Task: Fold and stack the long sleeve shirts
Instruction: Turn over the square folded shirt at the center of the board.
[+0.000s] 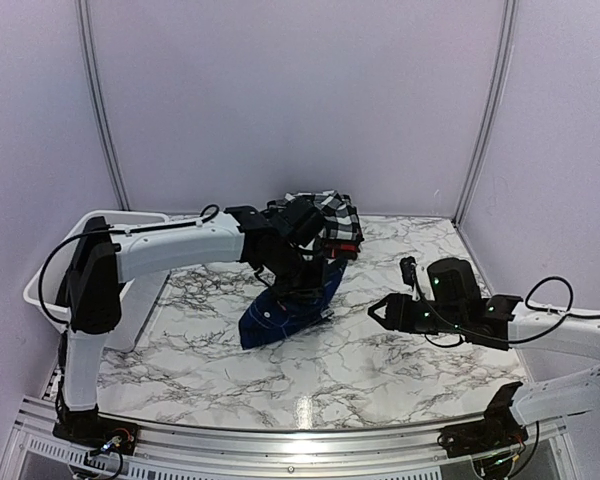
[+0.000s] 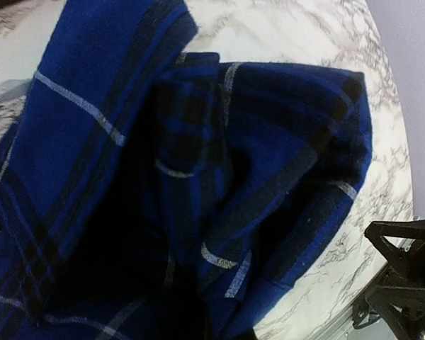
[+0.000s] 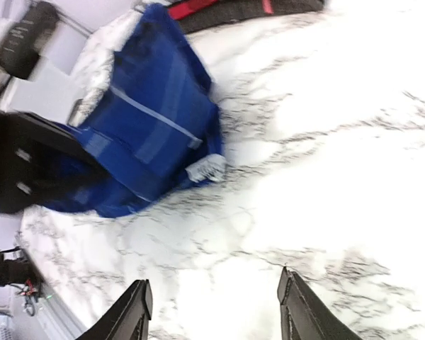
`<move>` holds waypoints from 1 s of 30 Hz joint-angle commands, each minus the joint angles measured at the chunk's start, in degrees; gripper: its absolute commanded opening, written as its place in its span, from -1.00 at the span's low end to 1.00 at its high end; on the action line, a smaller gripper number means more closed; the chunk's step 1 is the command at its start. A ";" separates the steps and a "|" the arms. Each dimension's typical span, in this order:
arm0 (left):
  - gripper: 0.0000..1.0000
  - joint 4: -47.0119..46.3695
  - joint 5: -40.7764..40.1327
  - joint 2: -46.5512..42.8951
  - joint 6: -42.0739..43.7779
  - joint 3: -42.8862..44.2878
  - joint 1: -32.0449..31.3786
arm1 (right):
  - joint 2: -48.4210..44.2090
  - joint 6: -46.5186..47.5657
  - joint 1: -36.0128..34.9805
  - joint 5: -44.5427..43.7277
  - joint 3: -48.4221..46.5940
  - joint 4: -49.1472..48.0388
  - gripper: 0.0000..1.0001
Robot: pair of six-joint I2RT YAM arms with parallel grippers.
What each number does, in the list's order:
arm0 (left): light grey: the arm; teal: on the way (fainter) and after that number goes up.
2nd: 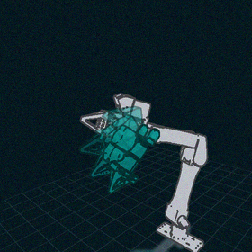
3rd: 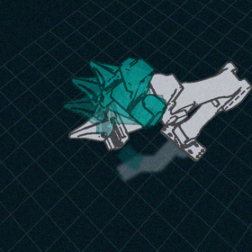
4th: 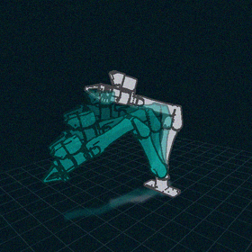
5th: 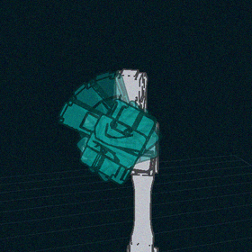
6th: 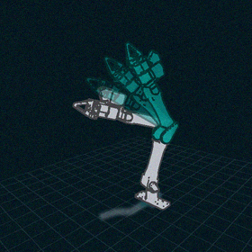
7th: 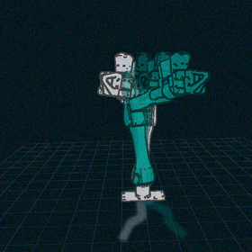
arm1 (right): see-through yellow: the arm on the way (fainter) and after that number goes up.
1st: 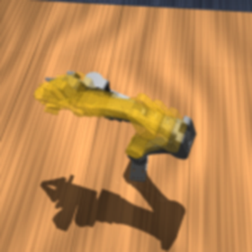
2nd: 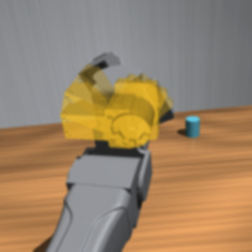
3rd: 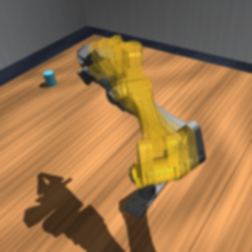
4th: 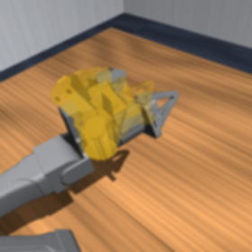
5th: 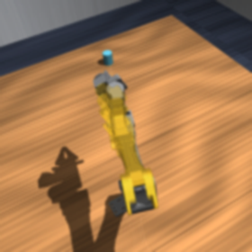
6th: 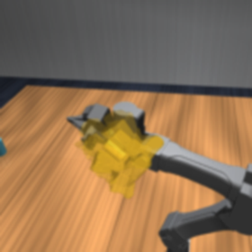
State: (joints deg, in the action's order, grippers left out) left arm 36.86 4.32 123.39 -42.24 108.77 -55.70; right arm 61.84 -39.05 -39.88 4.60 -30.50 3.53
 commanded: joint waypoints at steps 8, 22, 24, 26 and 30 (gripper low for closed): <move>-1.00 -1.36 4.44 -24.31 8.36 -26.04 20.61 | 8.11 6.52 0.80 -2.42 -8.96 7.07 0.12; -1.00 0.88 14.24 -30.43 17.17 -31.39 35.39 | 19.69 7.13 -0.56 0.99 -15.72 3.77 0.06; -1.00 0.96 15.68 -30.54 17.66 -31.99 35.85 | 21.62 6.86 -1.43 1.27 -17.15 2.58 0.06; -1.00 1.00 16.54 -30.73 17.78 -32.42 36.14 | 24.55 5.99 -2.89 1.20 -19.56 0.58 0.03; -1.00 1.09 17.60 -30.78 18.18 -32.40 36.33 | 33.50 3.80 -7.56 1.78 -27.29 -7.13 -0.03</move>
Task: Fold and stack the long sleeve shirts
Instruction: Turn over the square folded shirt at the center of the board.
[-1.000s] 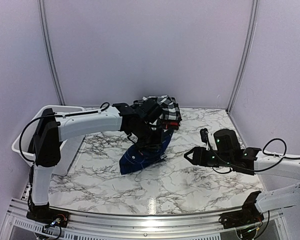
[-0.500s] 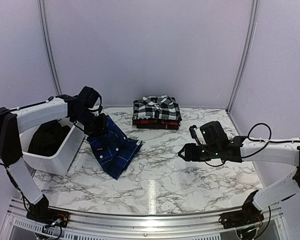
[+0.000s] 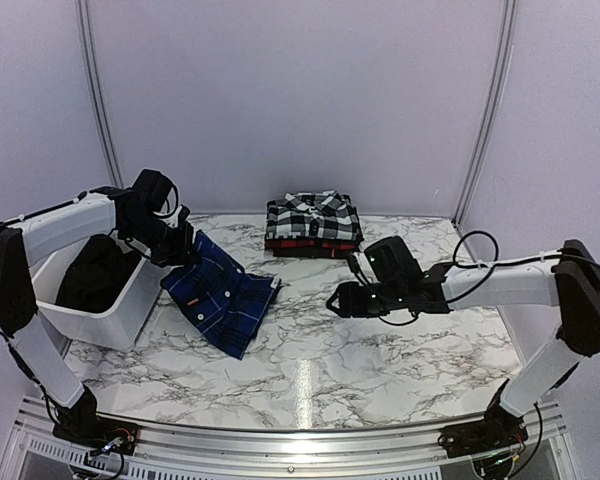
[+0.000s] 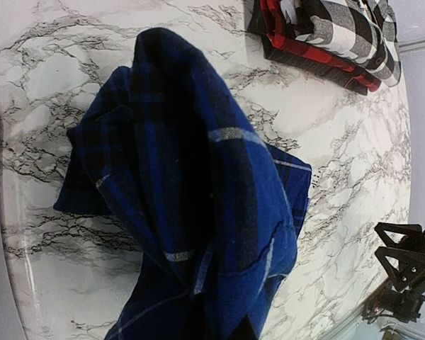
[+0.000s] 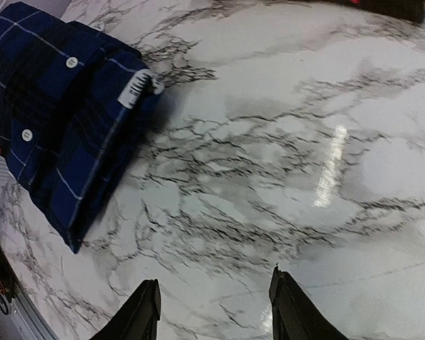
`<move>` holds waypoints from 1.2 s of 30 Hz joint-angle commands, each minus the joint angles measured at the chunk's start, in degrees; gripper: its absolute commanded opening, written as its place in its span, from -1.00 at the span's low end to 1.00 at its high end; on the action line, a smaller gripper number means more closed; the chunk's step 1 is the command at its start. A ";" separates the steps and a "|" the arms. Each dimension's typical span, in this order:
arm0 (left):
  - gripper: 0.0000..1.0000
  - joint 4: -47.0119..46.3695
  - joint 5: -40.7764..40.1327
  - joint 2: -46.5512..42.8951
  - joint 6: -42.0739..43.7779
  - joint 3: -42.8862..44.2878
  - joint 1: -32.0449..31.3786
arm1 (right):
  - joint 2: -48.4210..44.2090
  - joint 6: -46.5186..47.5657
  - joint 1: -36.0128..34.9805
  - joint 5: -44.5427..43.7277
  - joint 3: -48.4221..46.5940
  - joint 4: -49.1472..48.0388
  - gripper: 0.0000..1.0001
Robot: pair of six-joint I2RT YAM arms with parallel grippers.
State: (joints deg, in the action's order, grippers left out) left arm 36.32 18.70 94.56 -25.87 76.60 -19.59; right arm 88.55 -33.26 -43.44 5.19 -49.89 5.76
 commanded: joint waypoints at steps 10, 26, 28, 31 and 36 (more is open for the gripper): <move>-1.00 2.97 3.55 -2.80 1.97 1.49 0.61 | 30.88 -3.83 -8.02 4.86 -28.30 -11.72 -0.18; -1.00 5.72 7.26 -4.51 0.60 10.56 0.81 | 41.98 -5.93 -8.95 7.25 -35.96 -10.95 -0.66; -1.00 5.68 8.23 -4.83 -0.07 11.85 0.28 | 44.29 -6.14 -9.44 7.93 -39.61 -10.25 -0.66; -1.00 5.68 9.11 -4.86 -1.32 13.80 -1.20 | 48.89 -6.41 -10.01 9.21 -45.99 -9.34 -0.62; -1.00 3.76 7.21 -4.54 -5.38 14.62 -6.81 | 55.26 -7.81 -9.80 11.99 -55.18 -10.06 -0.48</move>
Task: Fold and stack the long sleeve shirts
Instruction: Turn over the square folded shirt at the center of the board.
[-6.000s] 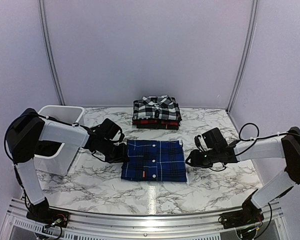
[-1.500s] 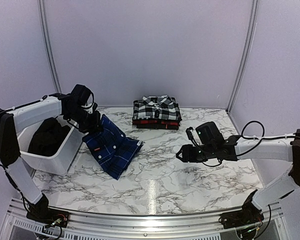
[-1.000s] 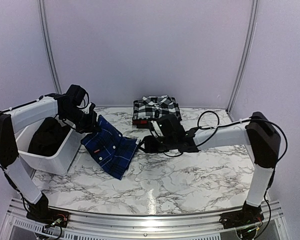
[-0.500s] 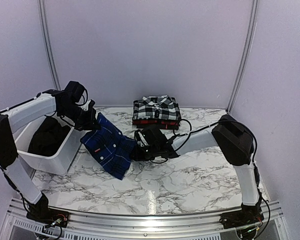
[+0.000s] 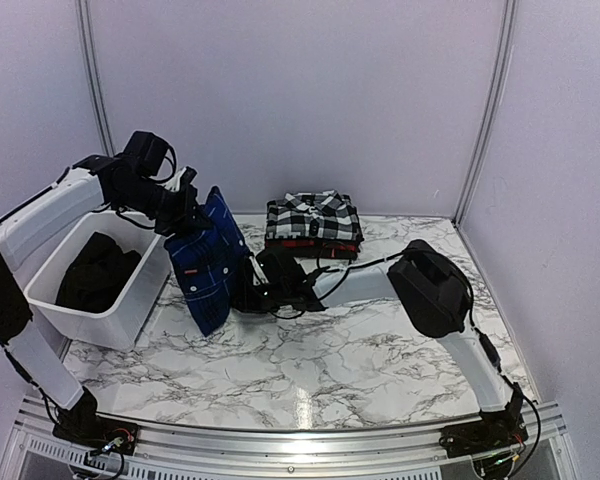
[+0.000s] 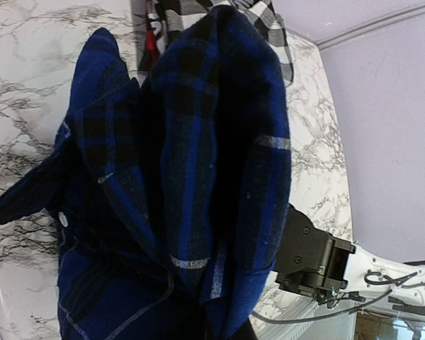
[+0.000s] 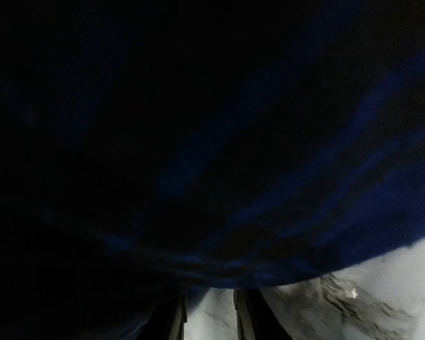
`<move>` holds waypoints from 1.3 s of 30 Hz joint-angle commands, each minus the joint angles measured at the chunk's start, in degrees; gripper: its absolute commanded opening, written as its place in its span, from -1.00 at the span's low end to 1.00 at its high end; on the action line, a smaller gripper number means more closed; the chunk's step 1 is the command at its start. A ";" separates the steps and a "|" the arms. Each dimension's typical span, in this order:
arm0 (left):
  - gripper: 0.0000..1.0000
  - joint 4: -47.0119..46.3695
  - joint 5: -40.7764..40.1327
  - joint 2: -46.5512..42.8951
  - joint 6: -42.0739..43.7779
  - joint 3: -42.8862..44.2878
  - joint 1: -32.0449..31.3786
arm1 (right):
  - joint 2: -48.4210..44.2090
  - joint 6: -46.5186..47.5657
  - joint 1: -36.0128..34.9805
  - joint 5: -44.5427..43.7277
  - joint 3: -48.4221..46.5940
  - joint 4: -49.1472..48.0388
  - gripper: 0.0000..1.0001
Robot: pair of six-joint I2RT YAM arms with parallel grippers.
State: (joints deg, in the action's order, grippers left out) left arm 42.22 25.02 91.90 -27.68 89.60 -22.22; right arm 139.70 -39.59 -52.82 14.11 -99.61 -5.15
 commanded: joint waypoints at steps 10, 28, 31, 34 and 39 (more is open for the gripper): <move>-1.00 -18.47 -8.72 0.08 -18.61 -8.80 -16.05 | 2.83 -10.37 4.46 16.36 6.48 -22.34 -0.15; -1.00 -20.56 -13.43 20.58 -19.31 5.67 -25.88 | -35.52 -5.10 17.81 4.42 47.90 -15.04 -0.08; -0.52 -19.92 -15.87 30.53 -19.57 16.52 -30.45 | -48.73 -0.02 22.33 -1.83 54.39 -3.50 0.07; -0.06 -15.25 -16.93 41.26 -17.98 31.65 -34.32 | -60.82 2.96 26.33 -6.89 59.53 4.42 0.20; 0.37 -12.08 -20.03 43.63 -15.11 40.98 -36.28 | -68.65 6.06 26.87 -7.56 59.96 12.59 0.29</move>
State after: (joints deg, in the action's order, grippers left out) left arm 25.74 8.51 137.95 -45.69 126.15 -57.82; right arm 72.77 -38.39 -25.54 9.21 -39.59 -3.27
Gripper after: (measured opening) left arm 0.649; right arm 0.640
